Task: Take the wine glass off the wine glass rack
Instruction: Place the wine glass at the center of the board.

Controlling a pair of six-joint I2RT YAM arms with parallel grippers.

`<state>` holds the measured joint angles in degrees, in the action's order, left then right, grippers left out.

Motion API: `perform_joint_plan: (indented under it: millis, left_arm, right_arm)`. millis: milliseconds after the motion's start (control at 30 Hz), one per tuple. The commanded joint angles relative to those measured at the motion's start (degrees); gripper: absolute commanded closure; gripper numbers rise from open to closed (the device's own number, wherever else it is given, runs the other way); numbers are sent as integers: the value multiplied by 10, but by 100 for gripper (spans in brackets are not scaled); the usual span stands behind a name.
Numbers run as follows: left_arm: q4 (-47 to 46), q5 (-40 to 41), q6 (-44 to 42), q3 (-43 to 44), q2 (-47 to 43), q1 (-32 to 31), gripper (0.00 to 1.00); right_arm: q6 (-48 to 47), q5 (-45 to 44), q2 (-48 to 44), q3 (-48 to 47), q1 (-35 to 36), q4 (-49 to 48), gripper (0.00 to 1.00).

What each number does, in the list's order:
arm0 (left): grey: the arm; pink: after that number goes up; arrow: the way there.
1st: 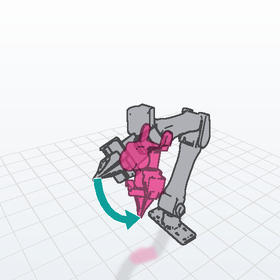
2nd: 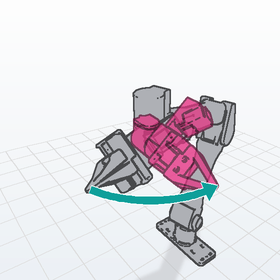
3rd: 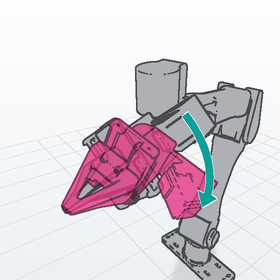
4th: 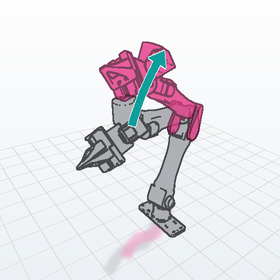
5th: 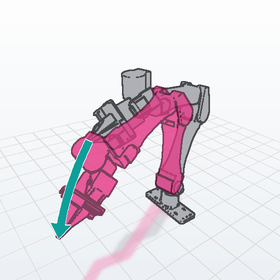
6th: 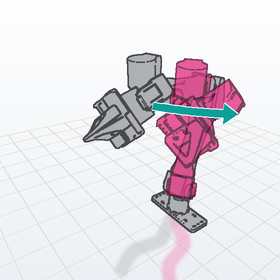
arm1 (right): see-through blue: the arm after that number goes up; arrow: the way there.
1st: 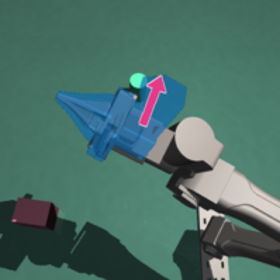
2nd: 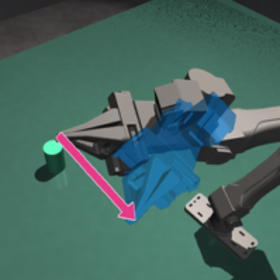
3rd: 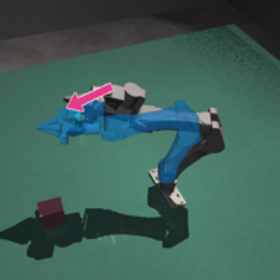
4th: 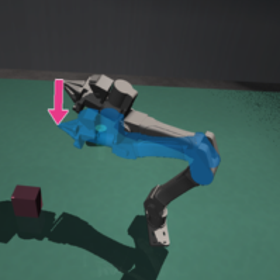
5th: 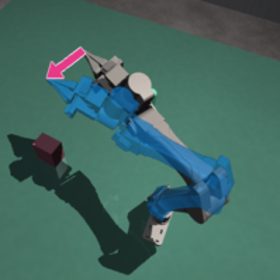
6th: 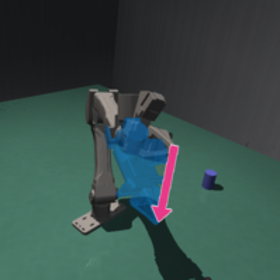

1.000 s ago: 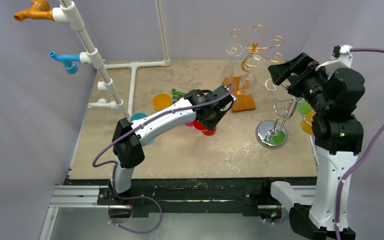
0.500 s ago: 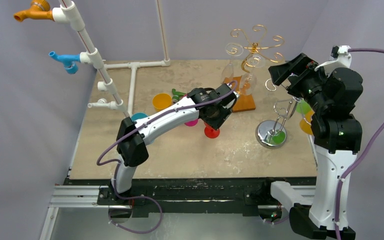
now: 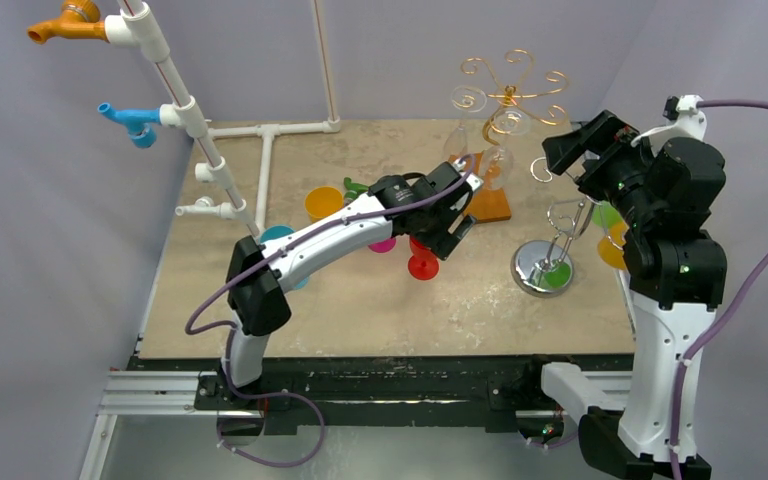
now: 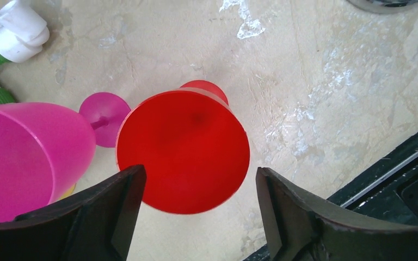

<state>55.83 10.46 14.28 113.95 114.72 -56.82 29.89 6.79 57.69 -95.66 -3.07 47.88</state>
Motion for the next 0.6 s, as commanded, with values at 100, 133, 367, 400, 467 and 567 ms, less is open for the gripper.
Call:
perform_joint_plan:
  millis: [100,133,367,400,467,567]
  left_arm:
    - [-67,-11,-24,-33,-109,-3,13]
    - [-74,-15,-24,-42,-118,-3,12]
    - [-134,-29,-19,-130,-228,-3,7]
    - [-141,-33,-19,-143,-243,-3,6]
    - [-149,-36,-19,-163,-269,-3,6]
    - [-158,-46,-17,-197,-303,-3,5]
  right_arm:
    - [-14,-85,-21,-41,-1,43,1]
    - [-14,-96,-24,-45,-1,49,1]
    - [-40,-209,-21,-67,-1,117,1]
    - [-40,-222,-17,-73,-1,126,1]
    - [-37,-242,-10,-85,-1,143,1]
    - [-31,-285,4,-110,-1,185,1]
